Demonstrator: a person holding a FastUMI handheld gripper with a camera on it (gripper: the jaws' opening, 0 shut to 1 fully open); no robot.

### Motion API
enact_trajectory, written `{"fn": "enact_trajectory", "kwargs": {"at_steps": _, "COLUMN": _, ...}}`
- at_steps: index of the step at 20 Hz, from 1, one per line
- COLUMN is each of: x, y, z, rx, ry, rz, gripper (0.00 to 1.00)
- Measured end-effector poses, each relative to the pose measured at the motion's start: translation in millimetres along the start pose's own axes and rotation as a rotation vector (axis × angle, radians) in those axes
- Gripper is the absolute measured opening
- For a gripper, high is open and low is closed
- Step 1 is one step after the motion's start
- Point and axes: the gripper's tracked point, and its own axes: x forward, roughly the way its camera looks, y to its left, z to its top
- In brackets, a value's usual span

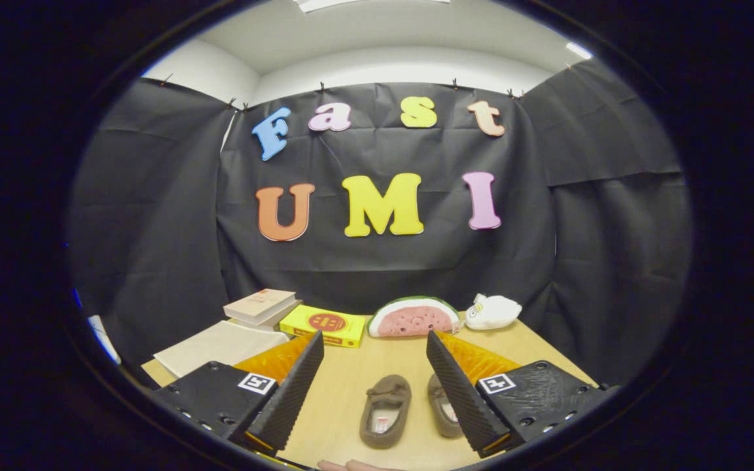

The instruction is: Open the storage box then place both shoes into the box .Put the left shoe in first, then the right shoe, with the right side of both shoes facing outward in a uniform manner.

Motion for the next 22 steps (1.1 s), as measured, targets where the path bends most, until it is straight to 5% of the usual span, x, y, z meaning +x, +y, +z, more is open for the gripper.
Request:
{"fn": "enact_trajectory", "kwargs": {"at_steps": 7, "x": 35.8, "y": 37.6, "z": -33.7, "rx": 0.07, "ry": 0.092, "rz": 0.112, "gripper": 0.96}}
{"fn": "enact_trajectory", "kwargs": {"at_steps": 15, "x": 84.5, "y": 99.0, "z": -90.5, "rx": 0.311, "ry": 0.266, "rz": 0.345, "gripper": 0.96}}
{"fn": "enact_trajectory", "kwargs": {"at_steps": 22, "x": 103.3, "y": 165.4, "z": -130.4, "rx": 0.614, "ry": 0.505, "rz": 0.68, "gripper": 0.95}}
